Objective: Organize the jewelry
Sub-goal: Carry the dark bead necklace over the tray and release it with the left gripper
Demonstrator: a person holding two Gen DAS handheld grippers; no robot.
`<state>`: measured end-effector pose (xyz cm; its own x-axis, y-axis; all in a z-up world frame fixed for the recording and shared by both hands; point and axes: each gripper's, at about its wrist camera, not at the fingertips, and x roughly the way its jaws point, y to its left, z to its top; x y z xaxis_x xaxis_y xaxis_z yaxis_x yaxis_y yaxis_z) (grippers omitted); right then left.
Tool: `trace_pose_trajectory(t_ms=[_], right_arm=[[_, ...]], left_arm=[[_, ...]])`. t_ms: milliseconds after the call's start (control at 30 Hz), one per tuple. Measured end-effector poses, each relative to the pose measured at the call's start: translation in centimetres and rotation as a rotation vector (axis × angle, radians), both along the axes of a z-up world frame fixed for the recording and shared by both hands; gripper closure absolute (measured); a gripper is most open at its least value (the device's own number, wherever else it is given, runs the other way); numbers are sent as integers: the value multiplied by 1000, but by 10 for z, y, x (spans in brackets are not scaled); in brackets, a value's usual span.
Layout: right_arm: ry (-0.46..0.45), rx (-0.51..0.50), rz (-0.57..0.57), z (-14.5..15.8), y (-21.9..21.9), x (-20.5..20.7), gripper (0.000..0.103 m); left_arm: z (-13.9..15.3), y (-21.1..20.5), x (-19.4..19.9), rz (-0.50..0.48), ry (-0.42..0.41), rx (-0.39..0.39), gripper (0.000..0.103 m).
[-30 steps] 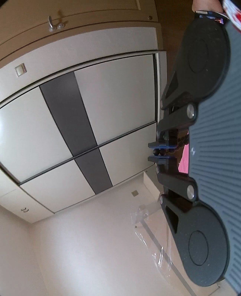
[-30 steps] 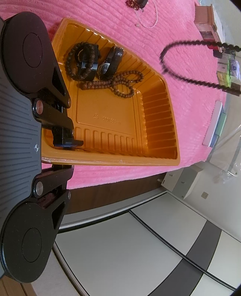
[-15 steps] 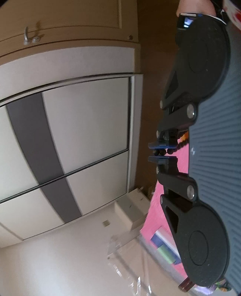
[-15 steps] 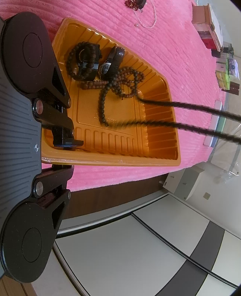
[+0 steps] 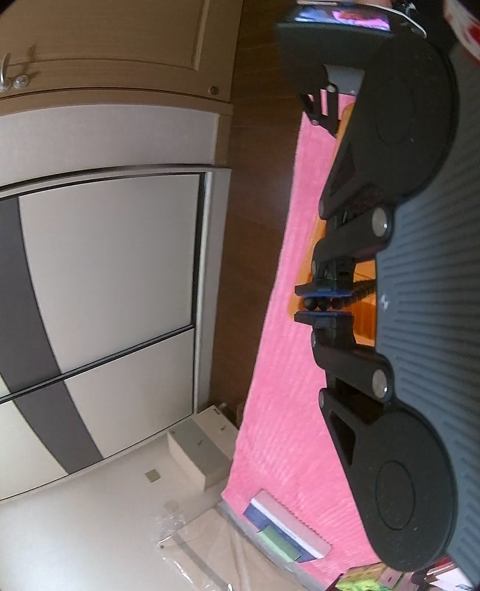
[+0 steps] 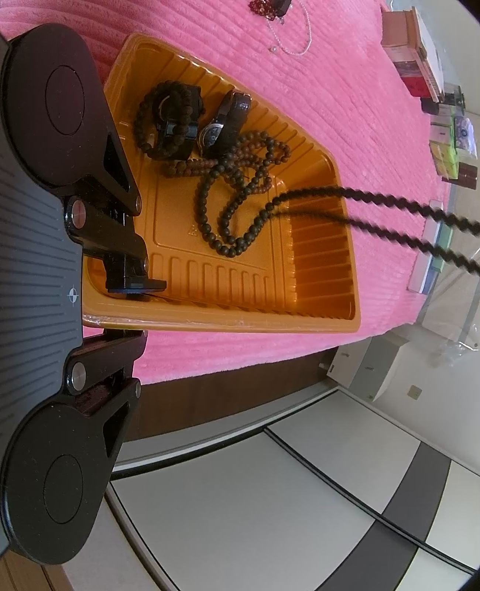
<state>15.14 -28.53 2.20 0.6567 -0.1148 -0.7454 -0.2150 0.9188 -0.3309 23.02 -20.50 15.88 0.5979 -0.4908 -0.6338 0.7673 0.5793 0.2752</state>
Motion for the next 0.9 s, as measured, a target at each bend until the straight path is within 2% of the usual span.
trace_pose_trajectory(t_ms=[167, 500, 900], right_arm=[[3, -2, 1, 0, 0, 1, 99], [3, -1, -1, -1, 0, 1, 99], [3, 0, 0, -1, -1, 1, 99]], left_arm=[[-15, -2, 3, 2, 22, 26, 97], [-22, -7, 4, -6, 46, 53, 97], [-44, -17, 5, -6, 97, 71, 97]])
